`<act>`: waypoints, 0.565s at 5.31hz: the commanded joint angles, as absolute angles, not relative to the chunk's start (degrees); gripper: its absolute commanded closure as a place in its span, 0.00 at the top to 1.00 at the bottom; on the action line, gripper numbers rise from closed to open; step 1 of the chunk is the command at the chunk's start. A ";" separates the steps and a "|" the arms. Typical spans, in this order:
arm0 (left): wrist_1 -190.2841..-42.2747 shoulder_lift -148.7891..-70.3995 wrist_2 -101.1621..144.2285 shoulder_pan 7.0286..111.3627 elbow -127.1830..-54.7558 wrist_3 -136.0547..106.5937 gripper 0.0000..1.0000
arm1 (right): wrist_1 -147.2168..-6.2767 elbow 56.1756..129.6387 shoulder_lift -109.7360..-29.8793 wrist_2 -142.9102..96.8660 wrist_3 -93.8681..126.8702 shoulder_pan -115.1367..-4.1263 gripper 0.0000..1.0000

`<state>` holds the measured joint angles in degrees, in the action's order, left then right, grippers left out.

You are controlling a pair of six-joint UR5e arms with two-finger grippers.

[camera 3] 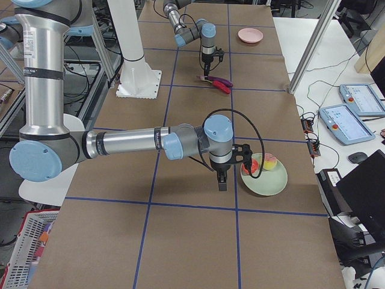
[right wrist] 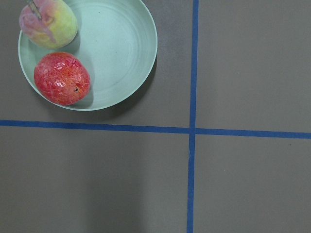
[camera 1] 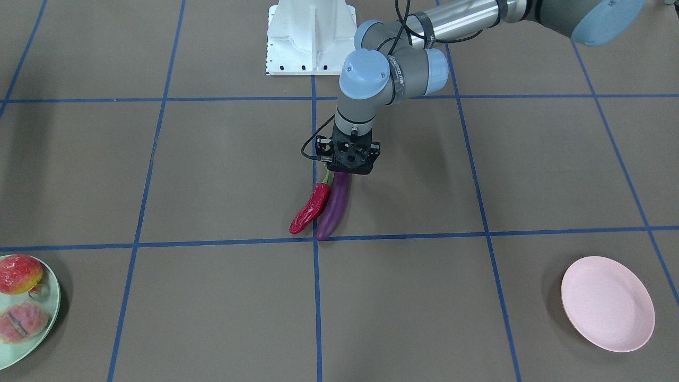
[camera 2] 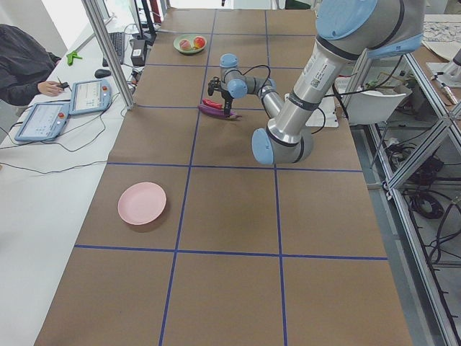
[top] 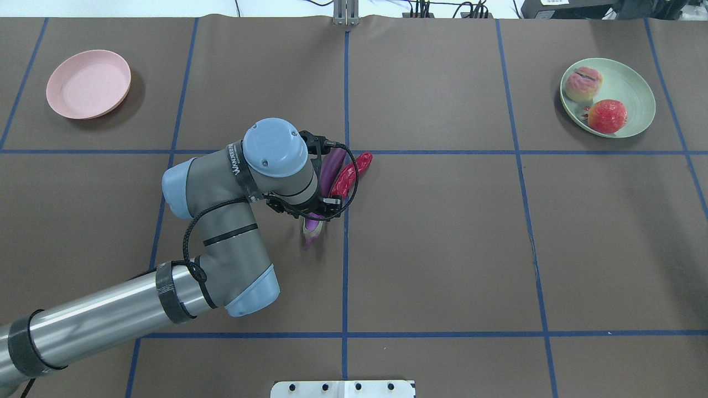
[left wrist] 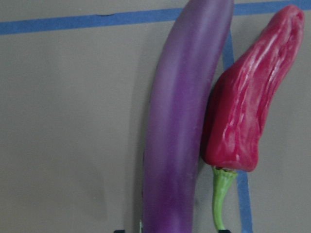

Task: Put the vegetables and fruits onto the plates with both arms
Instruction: 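Lower the left gripper and grasp the eggplant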

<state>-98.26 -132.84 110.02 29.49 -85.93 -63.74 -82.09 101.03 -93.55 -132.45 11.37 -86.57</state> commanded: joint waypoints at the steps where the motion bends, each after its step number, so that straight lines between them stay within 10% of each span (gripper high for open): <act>1: -98.26 -132.80 110.13 29.36 -85.87 -63.72 0.68 | -82.09 100.99 -93.52 -132.45 11.43 -86.57 1.00; 3: -98.35 -132.98 110.21 29.01 -85.00 -63.72 0.62 | -82.09 100.90 -93.52 -132.36 11.51 -86.48 1.00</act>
